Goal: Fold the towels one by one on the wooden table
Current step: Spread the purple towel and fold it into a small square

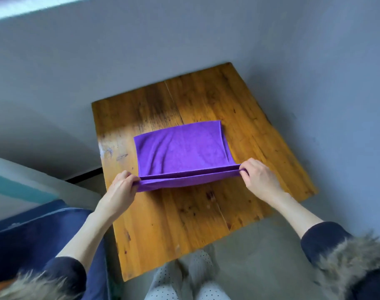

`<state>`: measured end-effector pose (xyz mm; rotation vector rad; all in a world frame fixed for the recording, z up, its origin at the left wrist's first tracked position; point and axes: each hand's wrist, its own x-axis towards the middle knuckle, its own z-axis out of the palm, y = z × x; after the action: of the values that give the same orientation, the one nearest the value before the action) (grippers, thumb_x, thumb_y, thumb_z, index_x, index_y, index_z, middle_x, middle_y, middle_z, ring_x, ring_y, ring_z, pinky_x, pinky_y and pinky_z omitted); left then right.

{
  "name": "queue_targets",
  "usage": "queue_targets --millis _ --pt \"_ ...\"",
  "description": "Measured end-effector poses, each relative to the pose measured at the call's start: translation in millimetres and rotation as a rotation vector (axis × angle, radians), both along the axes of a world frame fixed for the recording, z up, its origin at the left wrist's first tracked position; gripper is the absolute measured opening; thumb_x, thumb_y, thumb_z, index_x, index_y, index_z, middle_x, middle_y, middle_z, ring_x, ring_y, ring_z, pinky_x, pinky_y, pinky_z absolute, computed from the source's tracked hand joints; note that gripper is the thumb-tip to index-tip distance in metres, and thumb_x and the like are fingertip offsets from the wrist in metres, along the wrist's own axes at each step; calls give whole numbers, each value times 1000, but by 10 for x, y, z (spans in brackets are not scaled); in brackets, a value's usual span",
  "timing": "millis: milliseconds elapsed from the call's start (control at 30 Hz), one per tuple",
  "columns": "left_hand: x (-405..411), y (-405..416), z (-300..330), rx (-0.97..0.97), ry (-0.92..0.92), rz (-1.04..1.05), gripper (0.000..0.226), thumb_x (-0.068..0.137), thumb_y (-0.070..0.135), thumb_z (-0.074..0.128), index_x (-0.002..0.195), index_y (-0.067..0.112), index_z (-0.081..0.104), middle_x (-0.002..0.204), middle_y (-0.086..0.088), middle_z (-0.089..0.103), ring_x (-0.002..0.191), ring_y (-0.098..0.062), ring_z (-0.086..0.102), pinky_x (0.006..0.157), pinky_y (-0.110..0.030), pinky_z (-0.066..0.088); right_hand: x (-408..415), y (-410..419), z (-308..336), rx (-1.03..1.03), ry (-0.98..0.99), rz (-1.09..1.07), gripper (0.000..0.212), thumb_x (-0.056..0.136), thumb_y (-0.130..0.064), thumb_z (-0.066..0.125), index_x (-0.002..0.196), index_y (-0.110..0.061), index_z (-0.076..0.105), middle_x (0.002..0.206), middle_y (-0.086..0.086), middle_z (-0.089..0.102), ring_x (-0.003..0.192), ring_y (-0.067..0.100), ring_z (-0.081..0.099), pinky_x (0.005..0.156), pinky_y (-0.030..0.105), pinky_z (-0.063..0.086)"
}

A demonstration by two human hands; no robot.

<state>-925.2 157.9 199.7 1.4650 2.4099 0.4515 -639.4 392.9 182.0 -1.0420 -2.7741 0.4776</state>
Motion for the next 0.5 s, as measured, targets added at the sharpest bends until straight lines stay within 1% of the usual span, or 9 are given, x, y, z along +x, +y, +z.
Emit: queue_targets --millis 33,100,167,233,267,300,400,433,500 --pt "-105 39 106 25 9 16 9 83 -7 60 89 -8 67 86 -23 58 81 -40 56 71 -43 45 -68 60 122 -38 33 -17 9 90 -11 54 91 -7 62 91 9 62 84 26 59 67 28 44" --pt "-307 120 353 56 30 39 9 83 -7 61 87 -7 69 85 -23 60 80 -41 58 71 -39 44 -190 169 409 -105 101 -49 11 92 -14 51 92 -10 62 96 6 61 86 22 58 70 30 49" --pt "-474 194 604 84 55 47 10 84 -6 60 86 -6 70 83 -22 61 79 -40 59 71 -36 43 -295 255 728 -139 202 -64 8 90 -14 54 90 -11 62 95 5 63 82 18 57 68 27 49" --pt "-607 260 847 118 78 68 12 86 -2 59 89 -5 70 86 -20 61 80 -39 60 72 -32 41 -391 321 1059 -144 330 -73 5 85 -12 61 82 -14 64 86 2 66 75 14 56 64 20 43" --pt "-658 291 970 120 71 94 15 89 2 57 91 -4 70 89 -18 61 83 -36 59 72 -29 39 -435 356 1227 -159 393 -88 8 82 -11 64 77 -18 64 81 0 66 71 15 56 63 18 41" --pt "-704 320 1090 113 55 123 17 91 5 55 94 -3 70 91 -17 61 85 -34 59 73 -26 37 -480 391 1396 -191 455 -106 13 80 -12 67 72 -21 63 75 -3 66 69 16 57 62 18 41" --pt "-809 362 1382 89 30 171 21 93 9 52 98 -3 69 95 -17 60 92 -32 57 74 -21 34 -584 458 1854 -291 591 -97 21 76 -17 74 63 -26 61 64 -4 64 62 16 56 63 30 45" --pt "-828 358 1463 95 25 176 20 93 9 53 98 -2 69 96 -17 59 93 -32 57 73 -20 33 -604 468 1980 -308 616 -81 21 75 -17 75 62 -25 61 63 -3 64 60 14 54 61 30 45" --pt "-849 344 1606 137 13 189 19 91 8 56 98 -2 70 95 -17 59 92 -31 57 72 -19 32 -619 477 2187 -344 649 -48 20 74 -16 77 62 -21 62 60 -2 62 55 6 51 56 22 43"
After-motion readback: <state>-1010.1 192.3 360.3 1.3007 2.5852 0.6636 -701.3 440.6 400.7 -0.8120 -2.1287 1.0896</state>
